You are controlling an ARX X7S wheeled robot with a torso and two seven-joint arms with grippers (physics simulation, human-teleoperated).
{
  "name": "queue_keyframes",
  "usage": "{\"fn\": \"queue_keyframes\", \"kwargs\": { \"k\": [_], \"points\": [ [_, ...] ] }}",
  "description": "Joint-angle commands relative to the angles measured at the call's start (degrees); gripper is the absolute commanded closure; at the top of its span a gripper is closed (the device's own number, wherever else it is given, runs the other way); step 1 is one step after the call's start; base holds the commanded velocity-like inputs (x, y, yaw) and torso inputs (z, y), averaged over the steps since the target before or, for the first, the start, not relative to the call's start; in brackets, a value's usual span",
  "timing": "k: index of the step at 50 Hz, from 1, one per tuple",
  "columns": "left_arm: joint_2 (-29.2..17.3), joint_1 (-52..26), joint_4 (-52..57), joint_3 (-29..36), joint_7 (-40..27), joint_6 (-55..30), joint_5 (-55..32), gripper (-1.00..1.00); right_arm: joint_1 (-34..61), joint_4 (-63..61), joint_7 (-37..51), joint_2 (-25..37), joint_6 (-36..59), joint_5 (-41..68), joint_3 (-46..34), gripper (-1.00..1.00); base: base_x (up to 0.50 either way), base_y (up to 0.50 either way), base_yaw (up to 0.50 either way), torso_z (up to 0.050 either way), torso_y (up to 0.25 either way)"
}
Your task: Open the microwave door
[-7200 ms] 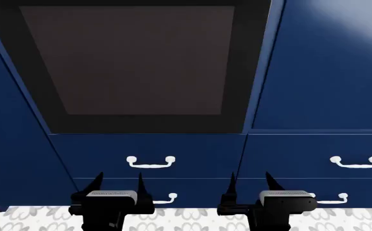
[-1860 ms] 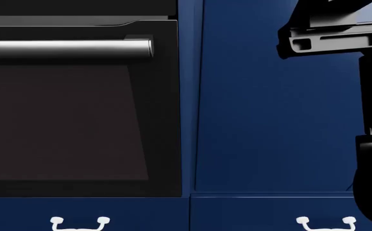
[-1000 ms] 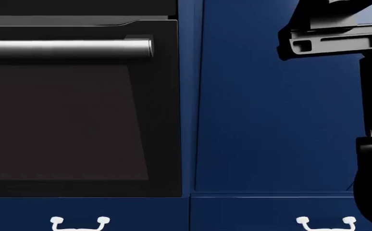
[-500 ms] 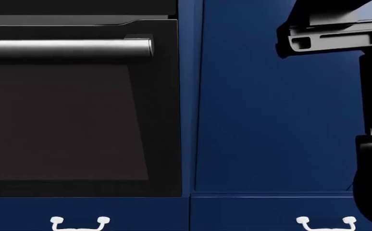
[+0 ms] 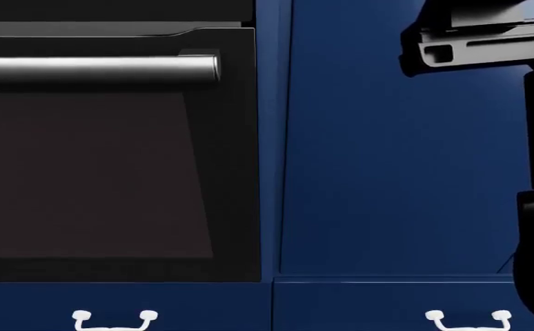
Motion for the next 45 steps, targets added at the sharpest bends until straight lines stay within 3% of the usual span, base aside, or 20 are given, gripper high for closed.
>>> {"fn": "queue_keyframes", "kwargs": {
  "k": [1,25,26,45],
  "points": [
    [3.0,-4.3,9.5,-5.9,2.3,-6.3,-2.8,1.00,0.8,0.2,1.0,0.3,0.1,0.8,-0.8,-1.00,0.00,0.00,0.00,0.000,0.000],
    [1.3,-3.8,8.2,-5.1,0.6,-3.5,-4.6,1.00,1.4,0.8,1.9,0.9,-0.9,0.9,-2.7,-1.00,0.00,0.00,0.00,0.000,0.006],
    [1.3,-3.8,8.1,-5.1,0.6,-3.4,-4.7,-1.00,1.3,0.9,1.9,1.0,-1.0,0.9,-2.7,-1.00,0.00,0.00,0.00,0.000,0.000],
    [0.1,-3.5,7.5,-4.3,-0.3,-2.5,-5.5,-1.00,1.1,1.0,2.5,1.6,-1.8,1.3,-3.4,-1.00,0.00,0.00,0.00,0.001,0.001]
  ]
}}
